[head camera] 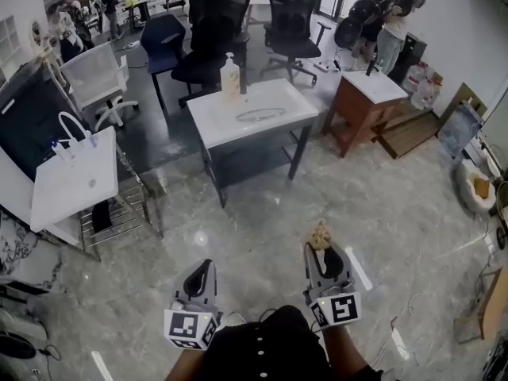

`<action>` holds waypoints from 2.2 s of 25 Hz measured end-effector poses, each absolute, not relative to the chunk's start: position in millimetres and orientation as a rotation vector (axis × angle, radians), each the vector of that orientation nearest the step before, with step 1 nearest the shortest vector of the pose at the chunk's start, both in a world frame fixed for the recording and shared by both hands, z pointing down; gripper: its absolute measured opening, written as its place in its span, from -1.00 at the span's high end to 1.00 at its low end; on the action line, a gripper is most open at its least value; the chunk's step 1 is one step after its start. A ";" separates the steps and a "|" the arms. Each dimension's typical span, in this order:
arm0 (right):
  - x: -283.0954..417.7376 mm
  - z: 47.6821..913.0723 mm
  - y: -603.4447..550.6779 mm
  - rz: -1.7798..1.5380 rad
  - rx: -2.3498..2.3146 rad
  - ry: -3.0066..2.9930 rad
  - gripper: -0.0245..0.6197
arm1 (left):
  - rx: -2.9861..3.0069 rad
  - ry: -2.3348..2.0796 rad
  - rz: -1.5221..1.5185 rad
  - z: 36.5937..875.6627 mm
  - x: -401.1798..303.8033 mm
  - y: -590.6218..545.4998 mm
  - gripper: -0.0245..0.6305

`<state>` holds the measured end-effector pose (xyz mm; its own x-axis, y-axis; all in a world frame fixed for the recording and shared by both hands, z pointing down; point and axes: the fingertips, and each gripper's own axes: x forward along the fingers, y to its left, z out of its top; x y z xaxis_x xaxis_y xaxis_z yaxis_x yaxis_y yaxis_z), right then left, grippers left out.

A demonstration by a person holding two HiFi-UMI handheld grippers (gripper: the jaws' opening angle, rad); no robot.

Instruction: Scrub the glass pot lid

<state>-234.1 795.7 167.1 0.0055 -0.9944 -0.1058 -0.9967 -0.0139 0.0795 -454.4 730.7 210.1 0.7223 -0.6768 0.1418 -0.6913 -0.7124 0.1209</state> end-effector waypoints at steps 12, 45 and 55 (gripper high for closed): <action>-240.7 180.6 762.5 0.137 -2.246 2.150 0.51 | 2.762 -1.025 0.158 227.1 -453.1 690.9 0.84; -18.3 196.2 536.2 0.114 -2.187 2.235 0.51 | 2.657 -1.137 0.230 241.3 -252.5 465.0 0.84; 9.2 202.6 486.6 0.110 -2.181 2.239 0.51 | 2.639 -1.148 0.244 254.0 -227.6 416.9 0.84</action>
